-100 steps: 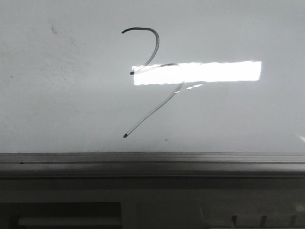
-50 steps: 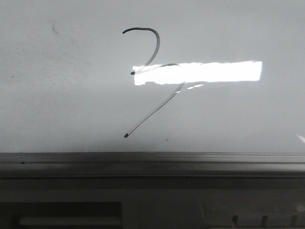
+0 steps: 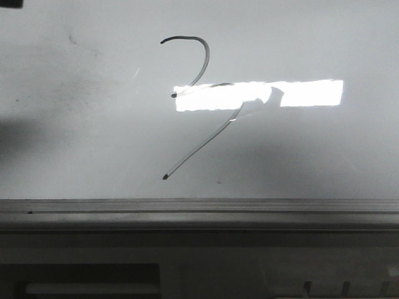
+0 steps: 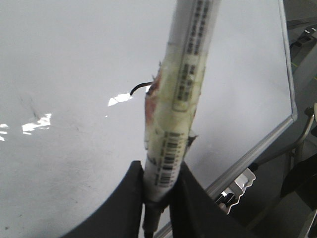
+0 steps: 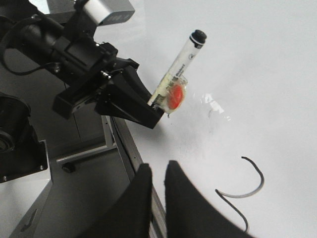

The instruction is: Write number 3 on whiteboard

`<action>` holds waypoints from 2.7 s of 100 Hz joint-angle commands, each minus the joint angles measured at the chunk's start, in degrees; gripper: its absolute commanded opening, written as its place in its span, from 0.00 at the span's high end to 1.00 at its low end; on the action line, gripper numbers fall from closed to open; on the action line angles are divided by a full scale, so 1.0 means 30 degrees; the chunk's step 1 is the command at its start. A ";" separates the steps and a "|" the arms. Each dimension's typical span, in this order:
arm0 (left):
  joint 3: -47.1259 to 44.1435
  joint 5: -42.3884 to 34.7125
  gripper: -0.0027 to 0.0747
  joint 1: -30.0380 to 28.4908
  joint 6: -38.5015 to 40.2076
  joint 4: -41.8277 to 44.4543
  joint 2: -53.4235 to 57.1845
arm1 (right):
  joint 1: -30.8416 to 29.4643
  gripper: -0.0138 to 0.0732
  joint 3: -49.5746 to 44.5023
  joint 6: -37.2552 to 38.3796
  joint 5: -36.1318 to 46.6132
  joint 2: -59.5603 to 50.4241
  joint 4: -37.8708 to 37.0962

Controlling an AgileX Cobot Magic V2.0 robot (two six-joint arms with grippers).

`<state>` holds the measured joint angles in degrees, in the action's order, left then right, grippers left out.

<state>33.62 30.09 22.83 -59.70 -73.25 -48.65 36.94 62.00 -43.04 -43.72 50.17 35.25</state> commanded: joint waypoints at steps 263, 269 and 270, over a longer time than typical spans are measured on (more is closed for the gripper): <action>-0.4499 -1.1902 0.99 0.7251 -0.6517 -0.8232 1.3181 | -0.0254 0.91 -1.6759 0.1776 1.5466 -1.3812 -0.3525; -0.4829 -1.1117 0.99 0.7251 -0.6517 -0.8232 1.3366 | -0.0254 0.91 -1.6797 0.1776 1.5203 -1.3812 -0.3525; -0.4904 -1.1048 0.99 0.7251 -0.6517 -0.8232 1.3358 | -0.0254 0.91 -1.6797 0.1776 1.5203 -1.3812 -0.3525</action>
<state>18.61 -7.29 44.33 -79.09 -98.09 -8.67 36.49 10.36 -37.78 -3.08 8.31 25.05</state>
